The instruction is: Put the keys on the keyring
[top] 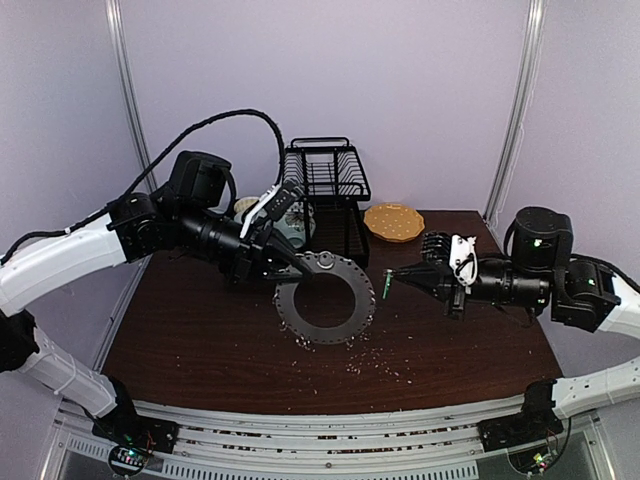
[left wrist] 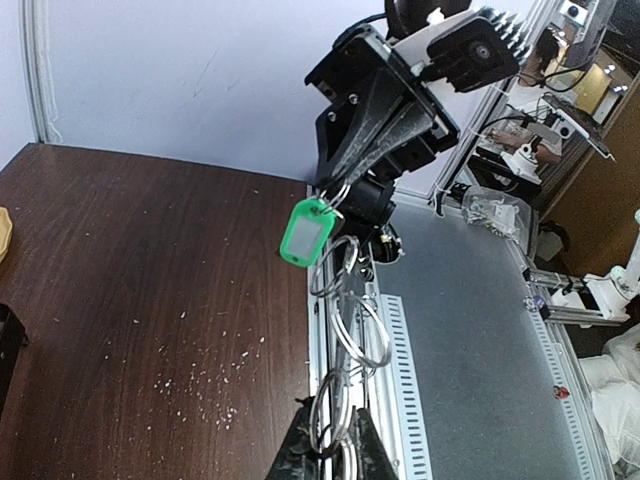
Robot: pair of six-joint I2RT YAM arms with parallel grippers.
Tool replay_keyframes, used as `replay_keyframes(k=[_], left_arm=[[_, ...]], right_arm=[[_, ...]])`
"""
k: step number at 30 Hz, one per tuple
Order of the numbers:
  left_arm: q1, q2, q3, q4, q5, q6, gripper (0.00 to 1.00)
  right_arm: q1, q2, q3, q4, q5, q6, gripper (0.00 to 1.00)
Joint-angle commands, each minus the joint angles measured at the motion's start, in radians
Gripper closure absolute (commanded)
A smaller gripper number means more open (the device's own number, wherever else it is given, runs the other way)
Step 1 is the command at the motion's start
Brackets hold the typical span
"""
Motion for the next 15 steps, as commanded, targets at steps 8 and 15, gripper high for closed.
replay_keyframes(k=[8, 15], left_arm=[[0.003, 0.010, -0.012, 0.122, 0.097, -0.035, 1.00], [0.002, 0.018, -0.003, 0.122, 0.109, -0.036, 1.00]], right_arm=[[-0.002, 0.012, -0.023, 0.145, -0.132, -0.022, 1.00], [-0.003, 0.013, -0.041, 0.203, -0.167, -0.010, 1.00]])
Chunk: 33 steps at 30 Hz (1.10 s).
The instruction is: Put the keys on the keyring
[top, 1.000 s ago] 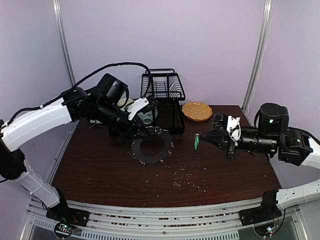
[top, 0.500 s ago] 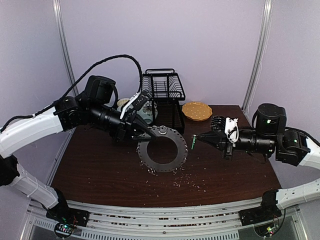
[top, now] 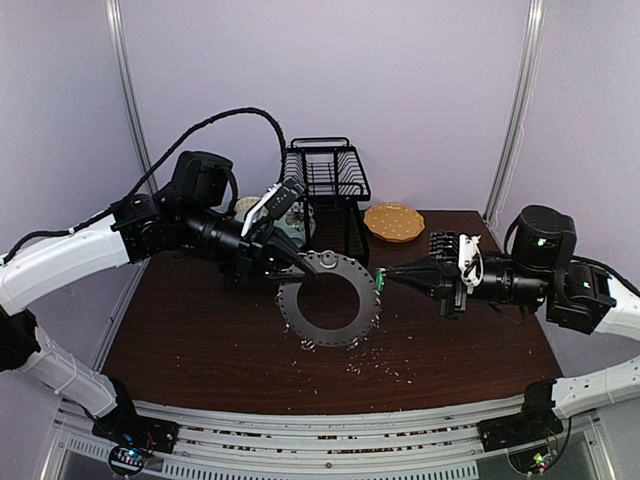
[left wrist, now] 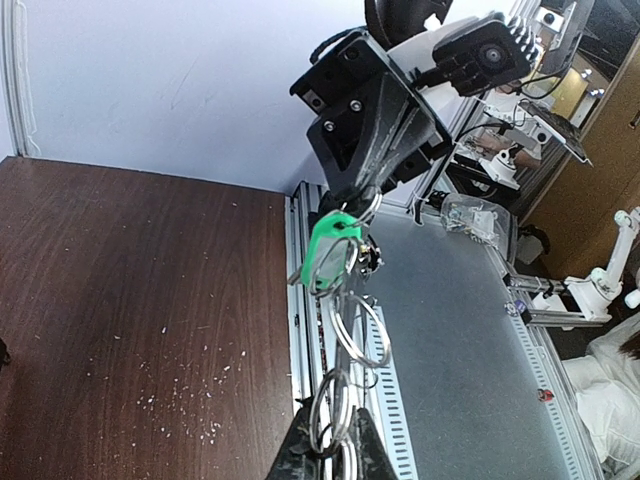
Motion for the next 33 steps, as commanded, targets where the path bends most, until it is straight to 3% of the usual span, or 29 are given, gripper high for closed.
replay_keyframes(k=[1, 12, 21, 33], left_arm=[[0.000, 0.008, 0.004, 0.063, 0.037, -0.005, 1.00], [-0.006, 0.009, 0.009, 0.064, 0.034, 0.003, 1.00], [-0.006, 0.002, -0.002, 0.064, 0.040, 0.003, 1.00], [-0.006, 0.001, 0.007, 0.064, 0.038, 0.011, 1.00]], right_arm=[[-0.002, 0.005, -0.021, 0.075, -0.051, 0.002, 1.00], [-0.003, 0.032, -0.036, 0.140, -0.080, 0.008, 1.00], [-0.003, 0.031, -0.033, 0.160, 0.032, -0.014, 1.00], [-0.002, 0.024, -0.040, 0.171, -0.038, -0.031, 1.00]])
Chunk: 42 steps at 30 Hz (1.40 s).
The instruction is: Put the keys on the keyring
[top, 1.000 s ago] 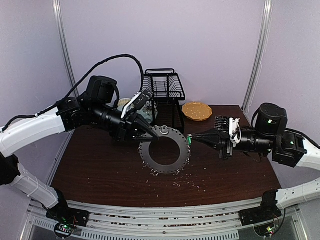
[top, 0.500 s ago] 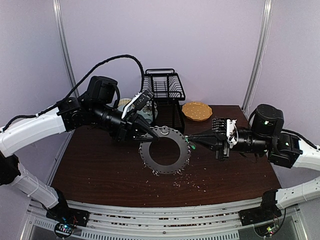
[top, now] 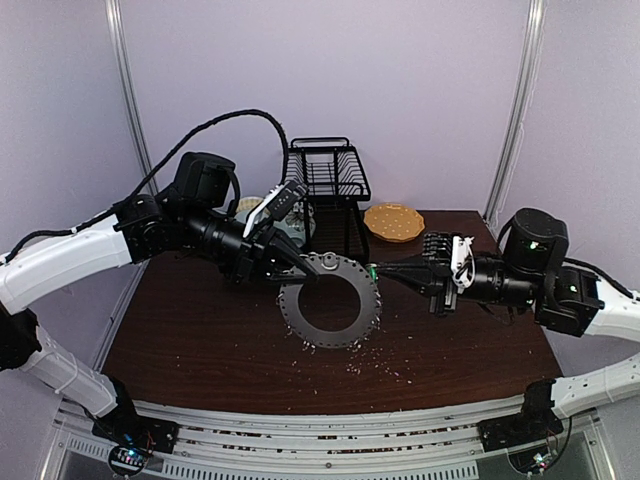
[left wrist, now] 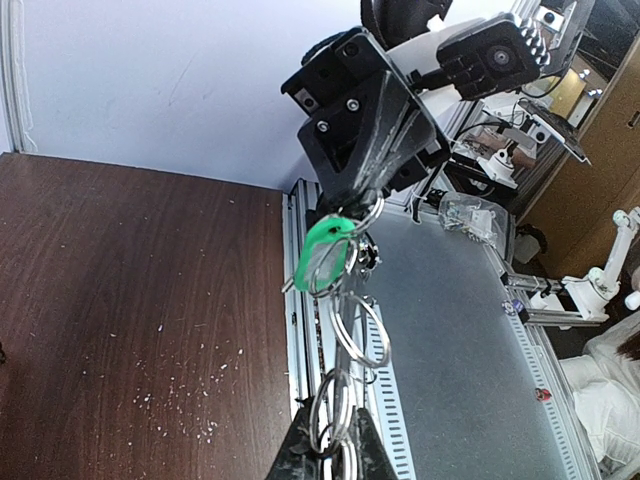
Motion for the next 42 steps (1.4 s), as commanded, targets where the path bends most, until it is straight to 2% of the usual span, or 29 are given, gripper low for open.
replay_keyframes(k=[1, 4, 6, 10, 14, 16, 22, 24, 27, 30, 33, 36, 39, 42], left_arm=[[-0.004, -0.009, 0.009, 0.064, 0.031, 0.012, 1.00], [-0.003, -0.009, 0.008, 0.065, 0.035, 0.019, 1.00], [-0.004, -0.012, 0.006, 0.065, 0.035, 0.019, 1.00], [-0.004, -0.022, 0.008, 0.065, 0.031, 0.027, 1.00], [-0.007, -0.036, 0.022, 0.064, 0.029, 0.041, 1.00], [-0.011, -0.050, 0.018, 0.063, 0.016, 0.053, 1.00], [-0.036, -0.044, 0.047, 0.010, -0.016, 0.117, 1.00], [-0.040, -0.043, 0.053, -0.001, -0.020, 0.130, 1.00], [-0.043, -0.046, 0.053, -0.006, -0.026, 0.137, 1.00], [-0.046, -0.049, 0.056, -0.006, -0.026, 0.142, 1.00], [-0.046, -0.045, 0.056, -0.006, -0.022, 0.144, 1.00], [-0.049, -0.042, 0.058, -0.006, -0.020, 0.143, 1.00], [-0.049, -0.039, 0.062, -0.007, -0.025, 0.142, 1.00], [-0.050, -0.033, 0.062, -0.006, -0.026, 0.140, 1.00]], right_arm=[[-0.002, -0.010, -0.005, 0.037, -0.042, -0.005, 1.00], [-0.004, -0.005, -0.009, 0.063, -0.041, 0.035, 1.00], [-0.030, 0.006, 0.004, 0.094, -0.049, 0.122, 1.00], [-0.140, 0.017, 0.011, 0.200, -0.271, 0.332, 1.00], [-0.216, 0.015, 0.012, 0.227, -0.447, 0.425, 1.00], [-0.225, 0.006, 0.007, 0.254, -0.507, 0.445, 1.00], [-0.253, -0.004, -0.034, 0.477, -0.724, 0.588, 1.00], [-0.254, 0.000, -0.034, 0.516, -0.810, 0.614, 1.00], [-0.254, -0.005, -0.026, 0.506, -0.833, 0.615, 1.00], [-0.255, -0.009, -0.014, 0.481, -0.830, 0.597, 1.00], [-0.255, -0.016, -0.009, 0.402, -0.732, 0.498, 1.00], [-0.230, -0.027, -0.006, 0.250, -0.481, 0.319, 1.00], [-0.143, -0.023, 0.001, 0.130, -0.259, 0.139, 1.00], [-0.053, -0.005, 0.008, 0.072, -0.136, 0.024, 1.00]])
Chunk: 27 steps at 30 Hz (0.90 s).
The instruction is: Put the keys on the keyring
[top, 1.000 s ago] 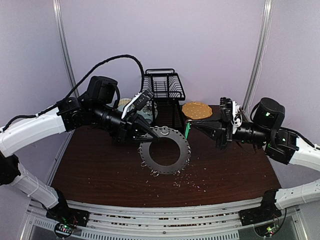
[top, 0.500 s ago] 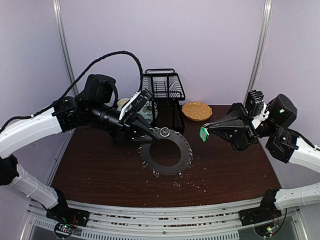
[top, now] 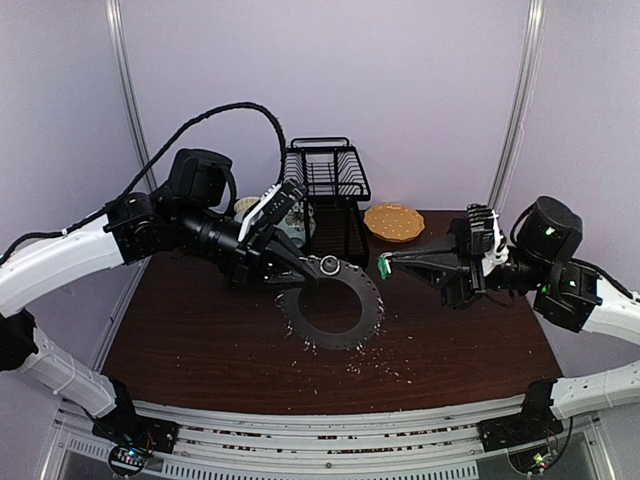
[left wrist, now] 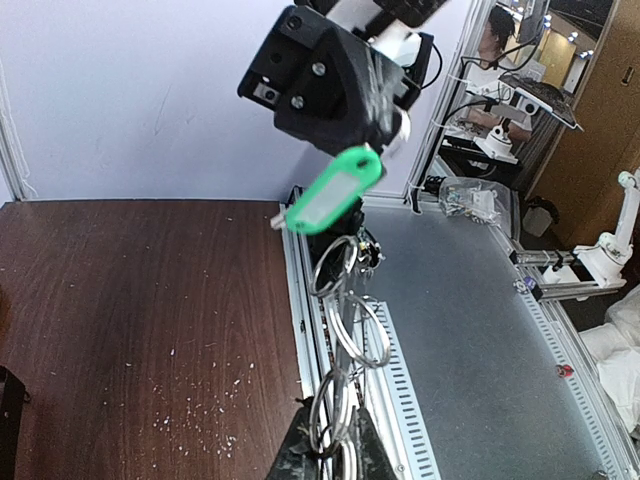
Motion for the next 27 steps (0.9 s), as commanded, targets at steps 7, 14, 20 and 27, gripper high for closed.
replay_keyframes(k=[7, 14, 20, 27], left_arm=[[-0.005, -0.005, 0.040, 0.026, 0.006, 0.010, 1.00], [-0.004, -0.006, 0.036, 0.025, 0.005, 0.008, 1.00], [-0.005, -0.007, 0.032, 0.026, 0.004, 0.006, 1.00], [-0.004, -0.005, 0.035, 0.026, 0.005, 0.008, 1.00]], right_arm=[[0.102, 0.003, 0.030, -0.162, 0.278, -0.256, 1.00], [0.112, 0.015, 0.041, -0.183, 0.333, -0.296, 1.00], [0.112, -0.008, 0.018, -0.140, 0.334, -0.269, 1.00], [0.112, -0.037, -0.007, -0.106, 0.241, -0.262, 1.00]])
